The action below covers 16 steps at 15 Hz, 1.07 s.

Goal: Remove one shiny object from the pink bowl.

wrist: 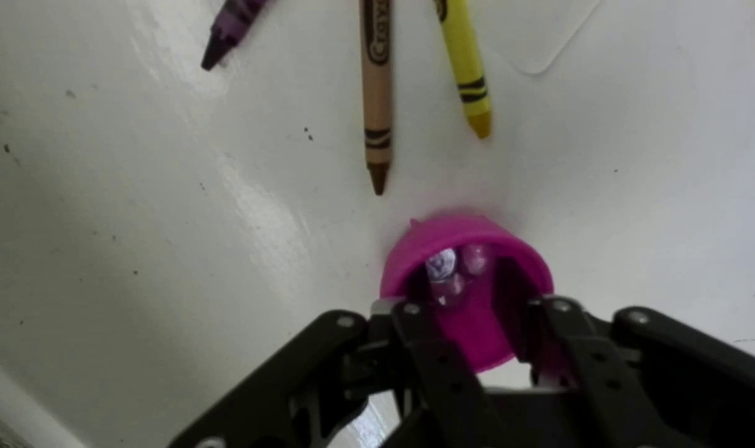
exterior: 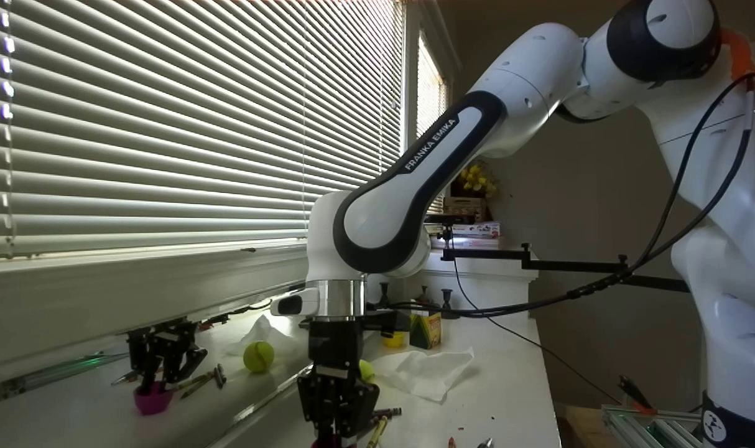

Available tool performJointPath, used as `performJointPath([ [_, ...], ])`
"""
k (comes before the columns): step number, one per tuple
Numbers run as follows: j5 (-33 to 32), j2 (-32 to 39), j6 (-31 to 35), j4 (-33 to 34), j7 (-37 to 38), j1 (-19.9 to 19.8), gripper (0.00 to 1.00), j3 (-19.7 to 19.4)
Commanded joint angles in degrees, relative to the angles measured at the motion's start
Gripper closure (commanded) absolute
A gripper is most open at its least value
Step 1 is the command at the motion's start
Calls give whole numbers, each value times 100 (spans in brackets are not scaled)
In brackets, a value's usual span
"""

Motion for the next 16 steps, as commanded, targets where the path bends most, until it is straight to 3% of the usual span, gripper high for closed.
performJointPath([
  [1, -58, 203, 85, 117, -181, -88, 68, 87],
  [9, -75, 249, 40, 107, -420, -42, 64, 154],
  [13, -72, 300, 8, 106, -538, -5, 77, 256],
  [16, -106, 321, -17, 102, -600, 32, 75, 315],
])
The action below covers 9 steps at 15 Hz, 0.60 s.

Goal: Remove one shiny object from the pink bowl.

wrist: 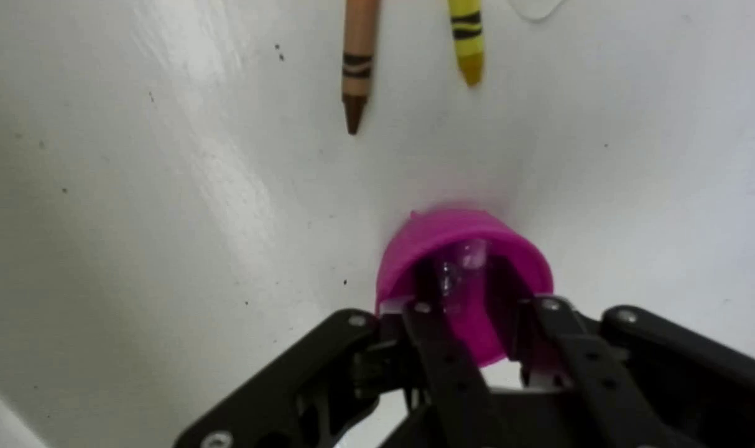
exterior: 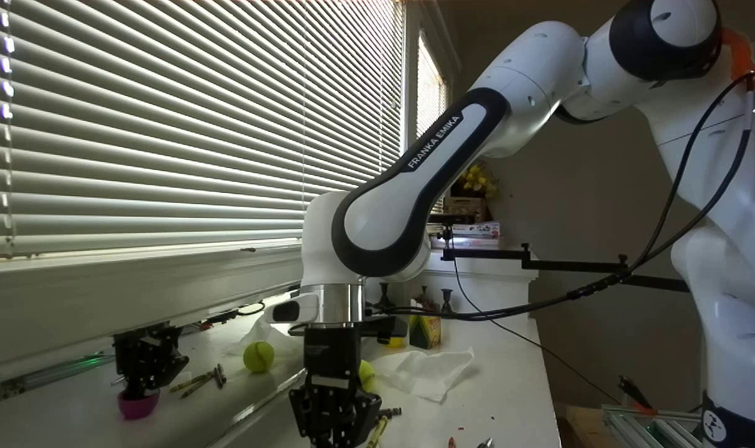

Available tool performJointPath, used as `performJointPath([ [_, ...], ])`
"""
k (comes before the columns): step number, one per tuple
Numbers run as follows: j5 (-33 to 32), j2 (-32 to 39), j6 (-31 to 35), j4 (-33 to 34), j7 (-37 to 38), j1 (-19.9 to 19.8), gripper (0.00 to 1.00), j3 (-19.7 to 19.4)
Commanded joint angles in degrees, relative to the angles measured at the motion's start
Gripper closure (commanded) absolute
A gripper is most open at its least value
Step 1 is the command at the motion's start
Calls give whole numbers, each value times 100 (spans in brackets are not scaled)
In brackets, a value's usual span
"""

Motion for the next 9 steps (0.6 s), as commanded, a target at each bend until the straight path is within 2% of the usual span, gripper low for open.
performJointPath([
  [1, -102, 271, -12, 71, -157, 31, 78, 109],
  [5, -151, 247, -36, 67, -162, 53, 100, 127],
  [9, -177, 142, -99, 62, -113, 55, 97, 121],
])
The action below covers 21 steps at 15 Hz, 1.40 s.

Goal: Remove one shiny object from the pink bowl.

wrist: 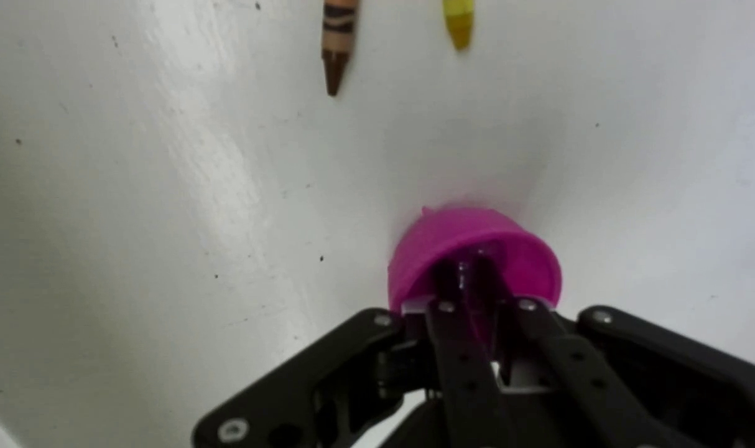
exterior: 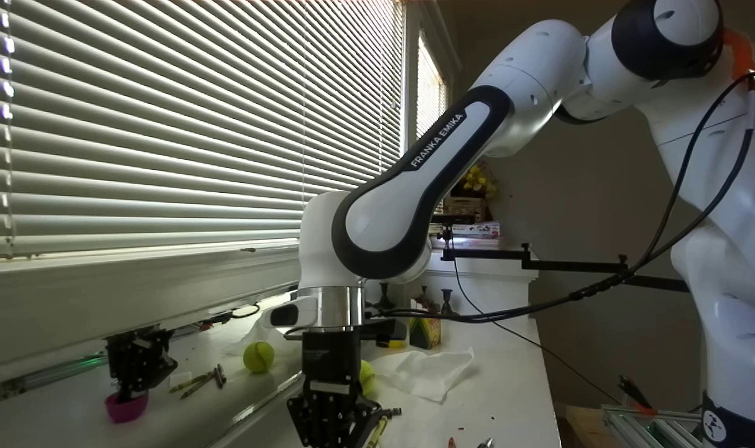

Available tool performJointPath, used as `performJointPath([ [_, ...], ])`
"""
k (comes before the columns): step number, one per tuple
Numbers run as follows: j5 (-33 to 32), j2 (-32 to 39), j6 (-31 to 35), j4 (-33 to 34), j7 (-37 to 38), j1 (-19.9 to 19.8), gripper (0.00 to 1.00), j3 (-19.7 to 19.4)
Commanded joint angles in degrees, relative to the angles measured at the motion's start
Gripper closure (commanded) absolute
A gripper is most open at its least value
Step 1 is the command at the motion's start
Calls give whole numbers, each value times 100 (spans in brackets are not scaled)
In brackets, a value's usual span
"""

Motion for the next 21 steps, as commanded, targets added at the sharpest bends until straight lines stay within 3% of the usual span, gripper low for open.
performJointPath([
  [1, -152, 86, -128, 58, -2, 38, 97, 19],
  [17, -200, -631, -651, 8, 170, 119, 97, -82],
  [21, -289, -912, -1078, -18, 386, 121, 97, -219],
])
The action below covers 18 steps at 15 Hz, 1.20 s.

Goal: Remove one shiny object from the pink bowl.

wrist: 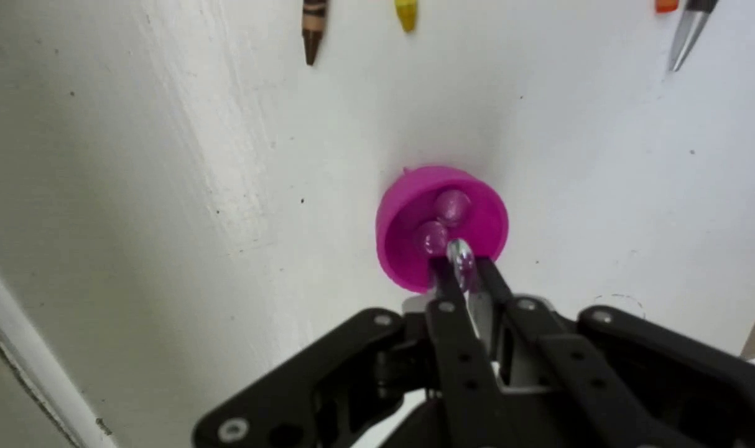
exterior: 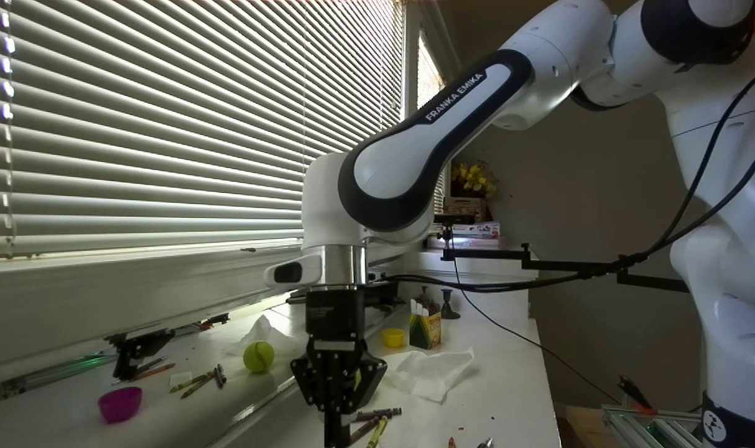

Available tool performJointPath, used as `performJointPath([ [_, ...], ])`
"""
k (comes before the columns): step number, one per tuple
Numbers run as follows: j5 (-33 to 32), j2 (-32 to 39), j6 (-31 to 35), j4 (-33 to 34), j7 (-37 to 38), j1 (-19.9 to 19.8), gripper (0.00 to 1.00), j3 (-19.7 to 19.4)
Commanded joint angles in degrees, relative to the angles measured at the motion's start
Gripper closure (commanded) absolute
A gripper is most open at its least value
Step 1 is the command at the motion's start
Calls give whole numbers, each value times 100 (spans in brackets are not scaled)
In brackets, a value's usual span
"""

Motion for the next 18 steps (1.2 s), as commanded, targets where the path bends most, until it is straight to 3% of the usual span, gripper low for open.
performJointPath([
  [1, -281, -340, -598, -16, 383, 49, 97, -187],
  [6, -380, -503, -1406, 4, 502, 7, 97, -429],
  [12, -199, -306, -1241, -23, 272, -53, 97, -584],
  [18, 5, -20, -998, -185, 175, -18, 97, -441],
])
